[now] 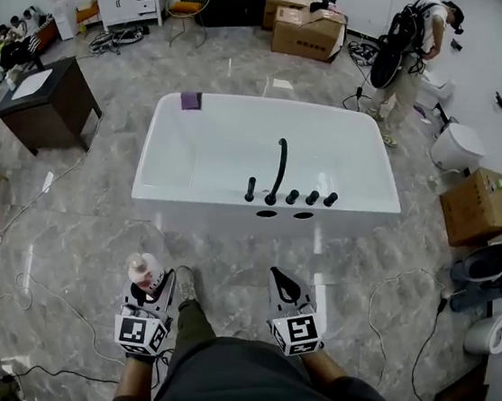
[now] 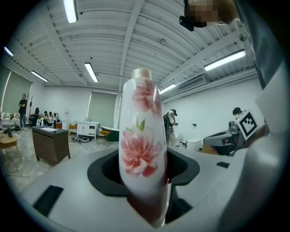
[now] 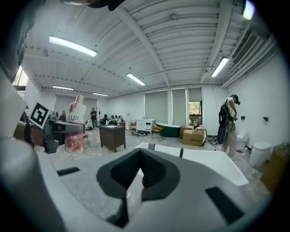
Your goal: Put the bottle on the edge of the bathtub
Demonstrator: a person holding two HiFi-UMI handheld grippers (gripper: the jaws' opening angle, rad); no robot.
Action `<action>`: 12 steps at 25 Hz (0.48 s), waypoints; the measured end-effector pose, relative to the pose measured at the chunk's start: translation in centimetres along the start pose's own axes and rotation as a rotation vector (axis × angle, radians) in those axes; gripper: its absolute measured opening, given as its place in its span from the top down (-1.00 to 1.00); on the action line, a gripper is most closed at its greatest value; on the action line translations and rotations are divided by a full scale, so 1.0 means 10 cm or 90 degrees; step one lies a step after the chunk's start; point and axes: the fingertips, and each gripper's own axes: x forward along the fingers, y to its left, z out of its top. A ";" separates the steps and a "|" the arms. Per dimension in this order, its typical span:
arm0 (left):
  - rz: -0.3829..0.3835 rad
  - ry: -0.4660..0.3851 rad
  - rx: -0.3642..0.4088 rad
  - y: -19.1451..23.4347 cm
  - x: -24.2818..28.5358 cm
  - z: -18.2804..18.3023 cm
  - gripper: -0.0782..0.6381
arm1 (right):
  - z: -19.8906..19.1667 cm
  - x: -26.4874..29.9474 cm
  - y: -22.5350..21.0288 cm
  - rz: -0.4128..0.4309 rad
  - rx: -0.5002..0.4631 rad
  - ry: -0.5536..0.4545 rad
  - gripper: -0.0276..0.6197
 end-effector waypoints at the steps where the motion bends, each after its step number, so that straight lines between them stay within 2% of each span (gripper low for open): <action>1: -0.008 0.001 -0.001 0.07 0.10 0.00 0.15 | 0.02 0.07 -0.02 -0.008 -0.001 0.001 0.91; 5: -0.048 0.009 -0.004 0.34 0.59 -0.03 0.15 | 0.09 0.39 -0.16 -0.051 0.004 0.011 0.91; 12: -0.158 0.025 0.005 0.83 1.56 0.10 0.15 | 0.37 1.32 -0.30 -0.105 0.013 0.038 0.91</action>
